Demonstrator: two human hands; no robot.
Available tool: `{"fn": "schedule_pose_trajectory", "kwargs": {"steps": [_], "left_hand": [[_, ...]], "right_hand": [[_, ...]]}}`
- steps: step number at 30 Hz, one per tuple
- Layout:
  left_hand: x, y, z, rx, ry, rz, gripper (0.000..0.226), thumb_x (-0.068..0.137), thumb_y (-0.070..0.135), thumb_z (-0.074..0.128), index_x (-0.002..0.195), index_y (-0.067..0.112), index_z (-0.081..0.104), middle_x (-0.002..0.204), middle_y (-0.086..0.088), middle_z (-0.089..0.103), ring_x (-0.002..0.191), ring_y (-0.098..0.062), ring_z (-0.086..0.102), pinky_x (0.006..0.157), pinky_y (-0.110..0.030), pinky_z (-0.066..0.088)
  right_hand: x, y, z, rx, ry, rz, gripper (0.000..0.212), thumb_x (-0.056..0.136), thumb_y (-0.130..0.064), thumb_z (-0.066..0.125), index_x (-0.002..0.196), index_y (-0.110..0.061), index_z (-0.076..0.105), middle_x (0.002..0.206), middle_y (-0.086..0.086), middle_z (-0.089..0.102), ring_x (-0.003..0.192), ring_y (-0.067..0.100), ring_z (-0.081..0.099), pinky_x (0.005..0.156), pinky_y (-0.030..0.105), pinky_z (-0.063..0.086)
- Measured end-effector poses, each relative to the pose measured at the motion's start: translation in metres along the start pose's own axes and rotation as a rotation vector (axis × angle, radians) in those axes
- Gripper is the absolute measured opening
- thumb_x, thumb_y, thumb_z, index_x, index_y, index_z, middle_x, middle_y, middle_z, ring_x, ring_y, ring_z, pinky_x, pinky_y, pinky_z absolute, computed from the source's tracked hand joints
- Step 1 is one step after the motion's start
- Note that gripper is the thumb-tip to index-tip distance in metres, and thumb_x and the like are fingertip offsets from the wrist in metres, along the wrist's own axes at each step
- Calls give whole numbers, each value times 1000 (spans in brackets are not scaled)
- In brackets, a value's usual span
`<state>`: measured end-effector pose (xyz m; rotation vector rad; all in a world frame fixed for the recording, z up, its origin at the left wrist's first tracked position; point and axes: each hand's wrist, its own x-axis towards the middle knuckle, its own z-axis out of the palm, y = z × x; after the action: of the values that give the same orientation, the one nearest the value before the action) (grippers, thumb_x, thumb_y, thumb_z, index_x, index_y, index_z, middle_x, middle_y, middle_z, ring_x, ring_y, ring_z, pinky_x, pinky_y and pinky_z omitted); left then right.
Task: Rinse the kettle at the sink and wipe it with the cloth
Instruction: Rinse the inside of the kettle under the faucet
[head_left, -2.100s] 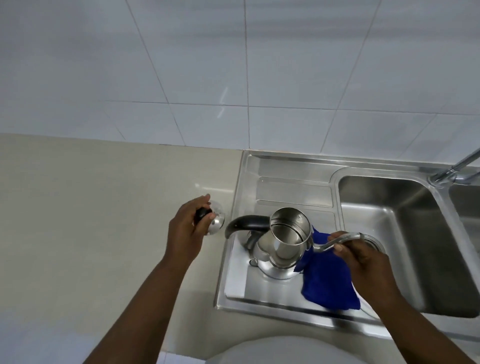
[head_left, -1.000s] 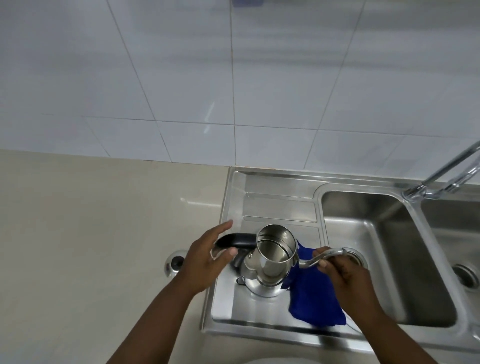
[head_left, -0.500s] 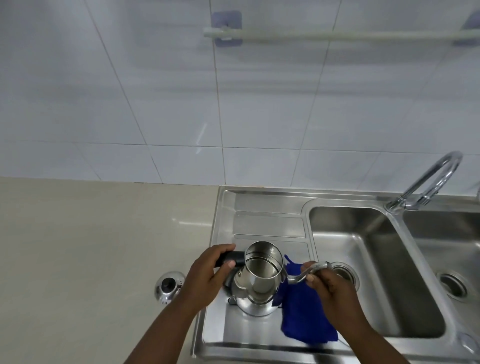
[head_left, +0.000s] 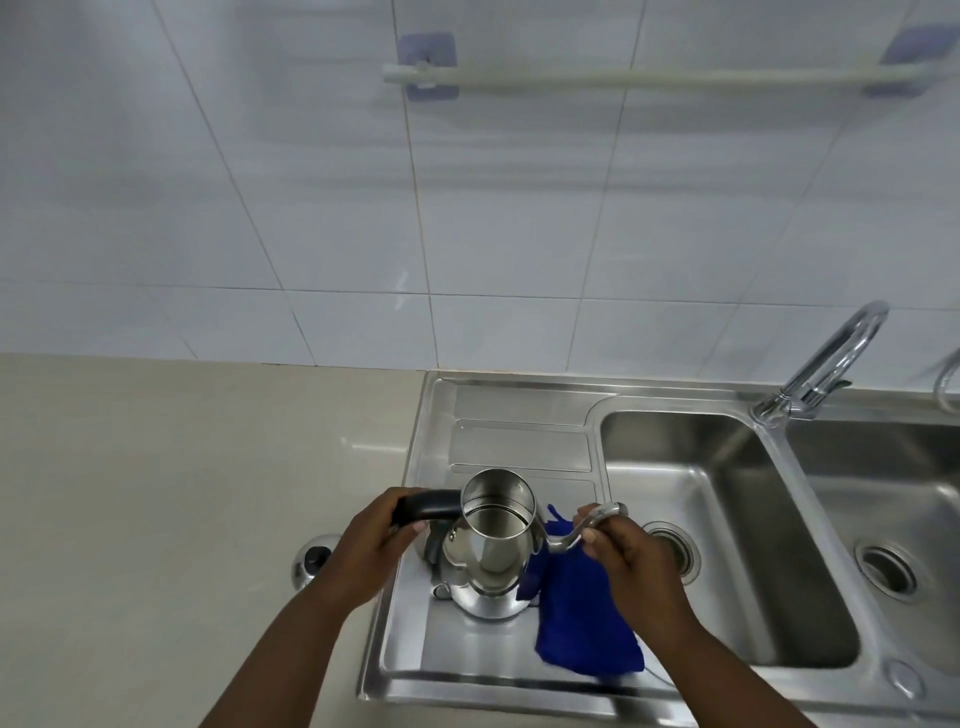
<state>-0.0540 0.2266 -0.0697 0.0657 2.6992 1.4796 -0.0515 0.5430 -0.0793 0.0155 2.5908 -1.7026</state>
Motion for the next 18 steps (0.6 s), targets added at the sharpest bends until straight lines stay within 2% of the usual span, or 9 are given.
{"fn": "schedule_pose_trajectory", "kwargs": {"steps": [1, 3, 5, 9, 13, 15, 18], "left_hand": [[-1, 5, 0, -7, 12, 6, 34, 85, 39, 56, 117, 28, 57, 112, 13, 67, 108, -6, 62, 92, -23, 49], [-3, 17, 2, -9, 31, 14, 34, 87, 33, 59, 120, 25, 57, 115, 12, 67, 110, -6, 62, 93, -20, 48], [-2, 34, 6, -1, 48, 22, 31, 91, 17, 61, 121, 23, 57, 115, 15, 66, 110, -2, 61, 91, -13, 46], [3, 78, 23, 9, 76, 56, 34, 91, 5, 59, 118, 27, 57, 114, 21, 65, 106, 3, 61, 86, -7, 44], [10, 121, 59, 9, 66, 77, 30, 91, 8, 59, 110, 31, 55, 104, 32, 63, 95, 10, 60, 77, -2, 42], [16, 138, 82, 14, 50, 82, 25, 92, 10, 59, 108, 28, 54, 99, 35, 62, 93, 13, 59, 75, -2, 41], [25, 158, 118, 46, 3, 89, 21, 92, 14, 58, 108, 27, 54, 90, 18, 67, 93, 10, 58, 75, -3, 42]], "right_hand": [[1, -2, -3, 7, 0, -15, 34, 80, -62, 57, 98, -36, 71, 101, -19, 74, 93, 11, 72, 88, 44, 58], [4, -6, -14, -12, 8, -42, 15, 88, -38, 63, 98, -32, 72, 104, -23, 73, 92, 5, 72, 89, 39, 58], [8, -9, -30, -28, 32, -66, 13, 90, -21, 64, 97, -27, 74, 107, -26, 70, 90, 1, 71, 87, 34, 58], [10, -14, -77, 10, 54, -123, 17, 89, -30, 63, 101, -25, 74, 102, -21, 74, 92, 4, 72, 87, 36, 59], [11, -6, -130, 66, 73, -131, 14, 89, -25, 64, 99, -28, 73, 97, -4, 77, 90, 14, 73, 84, 43, 60], [9, 1, -156, 84, 85, -130, 18, 90, -18, 64, 98, -31, 73, 99, -8, 77, 92, 12, 73, 85, 42, 60], [5, 17, -194, 79, 131, -123, 22, 90, -10, 65, 102, -25, 74, 101, -13, 77, 98, 7, 72, 89, 38, 58]]}}
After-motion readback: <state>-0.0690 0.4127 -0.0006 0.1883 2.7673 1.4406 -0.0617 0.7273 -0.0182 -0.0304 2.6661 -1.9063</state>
